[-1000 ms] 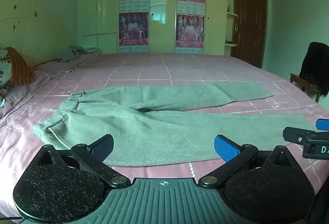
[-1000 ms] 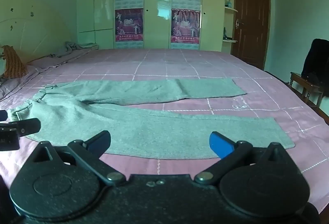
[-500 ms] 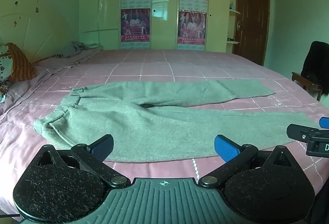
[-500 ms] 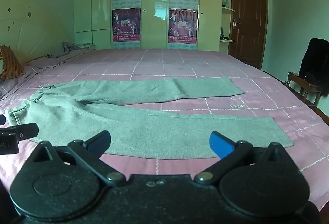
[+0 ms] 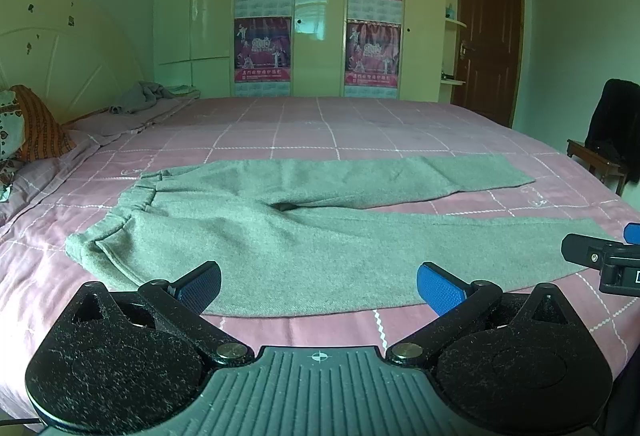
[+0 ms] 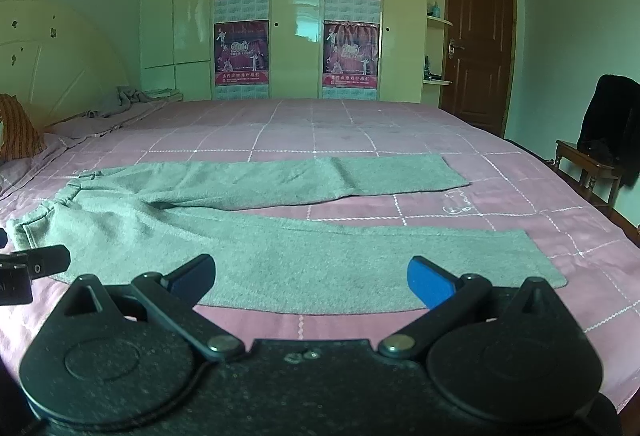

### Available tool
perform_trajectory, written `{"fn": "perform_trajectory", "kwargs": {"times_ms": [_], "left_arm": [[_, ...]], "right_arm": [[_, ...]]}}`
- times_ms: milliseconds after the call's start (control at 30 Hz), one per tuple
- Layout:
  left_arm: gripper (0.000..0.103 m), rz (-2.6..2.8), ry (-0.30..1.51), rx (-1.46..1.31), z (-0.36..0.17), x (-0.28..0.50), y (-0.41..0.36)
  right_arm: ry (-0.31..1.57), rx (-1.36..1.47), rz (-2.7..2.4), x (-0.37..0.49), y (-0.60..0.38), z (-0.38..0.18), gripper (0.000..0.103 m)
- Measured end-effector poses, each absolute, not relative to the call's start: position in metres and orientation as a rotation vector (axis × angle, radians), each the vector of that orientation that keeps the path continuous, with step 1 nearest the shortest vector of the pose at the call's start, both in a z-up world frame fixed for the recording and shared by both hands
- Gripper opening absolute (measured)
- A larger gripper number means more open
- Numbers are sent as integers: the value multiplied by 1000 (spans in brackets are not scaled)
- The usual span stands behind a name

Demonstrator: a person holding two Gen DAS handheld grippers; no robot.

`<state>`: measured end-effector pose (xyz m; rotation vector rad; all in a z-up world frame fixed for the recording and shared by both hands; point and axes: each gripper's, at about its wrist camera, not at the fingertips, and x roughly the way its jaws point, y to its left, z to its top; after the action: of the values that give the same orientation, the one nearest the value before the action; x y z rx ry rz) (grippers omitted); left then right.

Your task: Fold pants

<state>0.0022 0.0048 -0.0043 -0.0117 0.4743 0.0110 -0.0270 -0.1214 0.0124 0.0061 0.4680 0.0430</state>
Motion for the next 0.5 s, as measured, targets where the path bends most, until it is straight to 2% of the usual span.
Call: {"fn": "perform_trajectory", "kwargs": {"times_ms": [500], "left_arm": [[103, 11, 474, -13, -4, 3, 6]], "right_arm": [[469, 3, 45, -27, -120, 12, 103]]}}
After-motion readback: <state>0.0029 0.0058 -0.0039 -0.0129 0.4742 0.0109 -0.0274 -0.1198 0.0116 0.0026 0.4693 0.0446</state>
